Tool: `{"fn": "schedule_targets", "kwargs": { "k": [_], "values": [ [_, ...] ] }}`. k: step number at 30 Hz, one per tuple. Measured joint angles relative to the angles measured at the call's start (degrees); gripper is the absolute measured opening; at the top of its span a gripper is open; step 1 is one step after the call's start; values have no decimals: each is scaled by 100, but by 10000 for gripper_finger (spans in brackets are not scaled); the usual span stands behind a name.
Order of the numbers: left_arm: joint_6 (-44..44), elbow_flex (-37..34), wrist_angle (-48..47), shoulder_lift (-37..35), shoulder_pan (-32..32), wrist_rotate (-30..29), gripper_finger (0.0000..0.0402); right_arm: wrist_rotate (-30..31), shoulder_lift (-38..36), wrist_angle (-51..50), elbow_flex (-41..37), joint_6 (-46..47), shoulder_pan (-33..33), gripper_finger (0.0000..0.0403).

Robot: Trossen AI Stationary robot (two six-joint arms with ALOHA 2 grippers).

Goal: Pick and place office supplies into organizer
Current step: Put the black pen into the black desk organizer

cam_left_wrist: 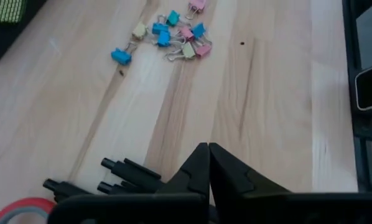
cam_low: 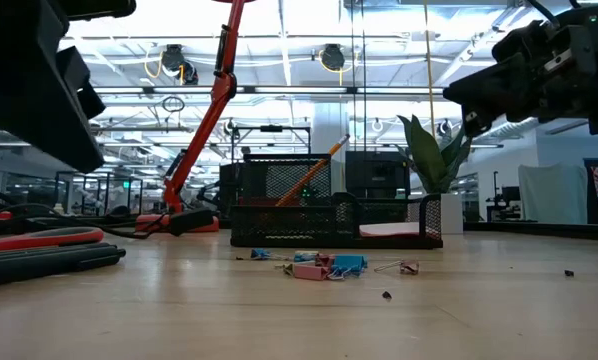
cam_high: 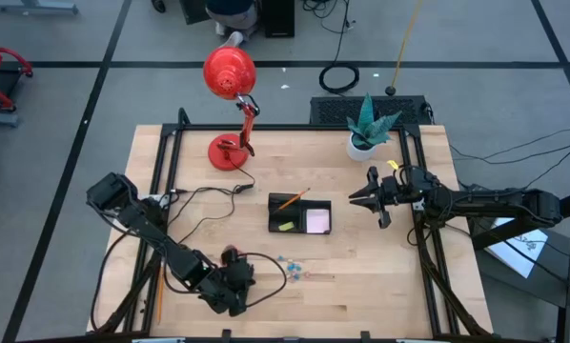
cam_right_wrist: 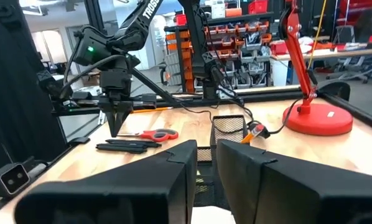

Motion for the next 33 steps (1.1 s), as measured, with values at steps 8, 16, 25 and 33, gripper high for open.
{"fn": "schedule_targets", "kwargs": {
  "k": [8, 16, 25, 33],
  "values": [
    [-372, 0, -185, 0, -4, 158, 25, 1, 0, -266, 0, 44, 0, 59],
    [-165, 0, -108, 0, 58, 203, 29, 1, 0, -259, 0, -13, 0, 59],
    [-625, 0, -276, -2, 22, 789, 29, 7, 0, -293, 0, 91, 0, 59],
    [-503, 0, -392, -4, -41, 1303, 59, 21, 0, -294, 0, 132, 0, 59]
  ]
}}
